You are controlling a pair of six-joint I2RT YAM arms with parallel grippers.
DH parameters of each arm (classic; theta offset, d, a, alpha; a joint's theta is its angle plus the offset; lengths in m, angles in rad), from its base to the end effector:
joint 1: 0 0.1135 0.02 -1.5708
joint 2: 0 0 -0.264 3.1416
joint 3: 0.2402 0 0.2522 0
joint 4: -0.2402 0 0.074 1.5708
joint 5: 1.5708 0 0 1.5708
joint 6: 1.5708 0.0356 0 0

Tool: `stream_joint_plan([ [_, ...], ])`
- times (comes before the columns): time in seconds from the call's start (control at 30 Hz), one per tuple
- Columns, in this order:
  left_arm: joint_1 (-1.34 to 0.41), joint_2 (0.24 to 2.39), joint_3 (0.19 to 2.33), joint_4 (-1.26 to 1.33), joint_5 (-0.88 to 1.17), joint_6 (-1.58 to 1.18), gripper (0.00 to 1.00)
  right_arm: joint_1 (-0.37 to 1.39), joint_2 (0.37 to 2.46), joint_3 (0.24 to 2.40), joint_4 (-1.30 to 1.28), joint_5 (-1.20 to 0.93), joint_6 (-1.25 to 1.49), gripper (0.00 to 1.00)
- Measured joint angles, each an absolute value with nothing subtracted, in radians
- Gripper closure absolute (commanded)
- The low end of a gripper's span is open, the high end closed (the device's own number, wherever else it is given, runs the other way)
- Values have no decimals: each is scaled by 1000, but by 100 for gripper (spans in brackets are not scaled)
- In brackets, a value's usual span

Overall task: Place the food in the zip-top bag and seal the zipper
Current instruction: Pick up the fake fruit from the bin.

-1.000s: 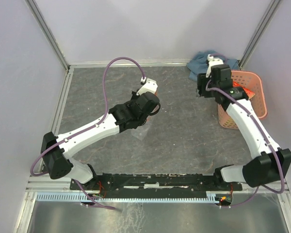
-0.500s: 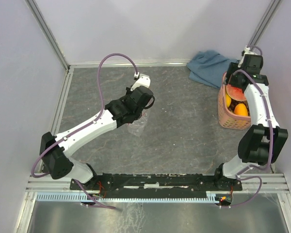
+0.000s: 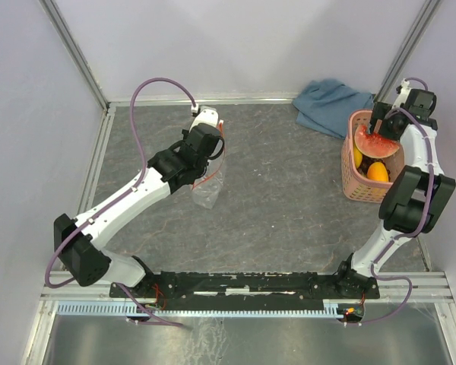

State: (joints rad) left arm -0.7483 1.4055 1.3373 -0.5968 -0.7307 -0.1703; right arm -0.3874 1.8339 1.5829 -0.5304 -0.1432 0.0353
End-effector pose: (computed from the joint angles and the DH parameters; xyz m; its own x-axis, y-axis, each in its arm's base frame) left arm 0.2390 -0.1895 0.3550 -0.4663 0.2607 -0.8453 0.0434 0.9612 0.2725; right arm 0.3893 -0.1534 0.2888 -0.6418 0.2996 -0.7059 0.3030 0.9447 0.1255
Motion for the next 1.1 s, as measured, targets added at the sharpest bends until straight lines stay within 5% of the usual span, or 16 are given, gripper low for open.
stream_joint_plan([
  [0.77, -748, 1447, 1338, -608, -651, -170, 97, -402, 2026, 1633, -555, -358, -181, 1],
  [1.1, -748, 1447, 1338, -627, -625, -170, 97, -402, 2026, 1634, -569, -367, -163, 32],
])
